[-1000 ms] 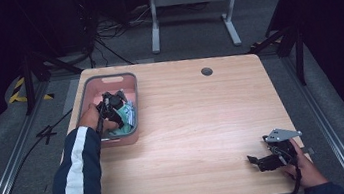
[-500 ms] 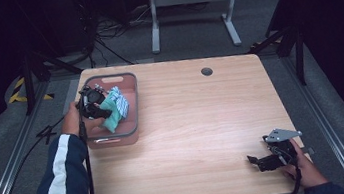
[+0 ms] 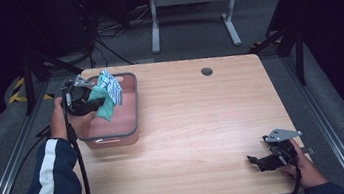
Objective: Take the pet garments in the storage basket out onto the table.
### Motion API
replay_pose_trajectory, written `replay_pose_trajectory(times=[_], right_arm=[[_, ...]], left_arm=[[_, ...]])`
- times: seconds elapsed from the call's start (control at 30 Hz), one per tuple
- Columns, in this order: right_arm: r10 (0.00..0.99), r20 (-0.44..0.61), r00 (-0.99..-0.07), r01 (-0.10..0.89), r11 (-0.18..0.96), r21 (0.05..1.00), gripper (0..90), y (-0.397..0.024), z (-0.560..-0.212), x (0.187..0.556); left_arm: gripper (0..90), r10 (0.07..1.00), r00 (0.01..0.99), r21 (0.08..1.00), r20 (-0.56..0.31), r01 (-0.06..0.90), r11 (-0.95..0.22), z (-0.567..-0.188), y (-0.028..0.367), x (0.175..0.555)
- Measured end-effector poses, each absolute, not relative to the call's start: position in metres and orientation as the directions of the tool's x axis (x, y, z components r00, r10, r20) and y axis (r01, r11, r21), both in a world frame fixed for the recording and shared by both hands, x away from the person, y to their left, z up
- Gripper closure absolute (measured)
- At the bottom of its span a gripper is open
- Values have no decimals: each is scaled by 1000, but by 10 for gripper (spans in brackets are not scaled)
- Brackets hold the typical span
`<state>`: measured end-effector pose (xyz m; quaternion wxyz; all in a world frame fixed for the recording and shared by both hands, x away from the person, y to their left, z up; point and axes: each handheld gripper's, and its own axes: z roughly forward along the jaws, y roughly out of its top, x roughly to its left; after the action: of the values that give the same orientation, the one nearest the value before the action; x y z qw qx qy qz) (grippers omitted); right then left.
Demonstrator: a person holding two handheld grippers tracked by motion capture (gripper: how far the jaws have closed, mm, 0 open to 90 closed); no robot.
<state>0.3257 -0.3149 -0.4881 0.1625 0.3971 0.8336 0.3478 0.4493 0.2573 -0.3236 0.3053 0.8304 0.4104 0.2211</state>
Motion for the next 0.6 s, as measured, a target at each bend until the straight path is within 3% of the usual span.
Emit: replay_pose_trajectory(times=[0.6], right_arm=[[775,5,-632,549,443,709,5,-315,-488,326]], left_arm=[[738,727,669,730,151,421,-539,-287,212,433]])
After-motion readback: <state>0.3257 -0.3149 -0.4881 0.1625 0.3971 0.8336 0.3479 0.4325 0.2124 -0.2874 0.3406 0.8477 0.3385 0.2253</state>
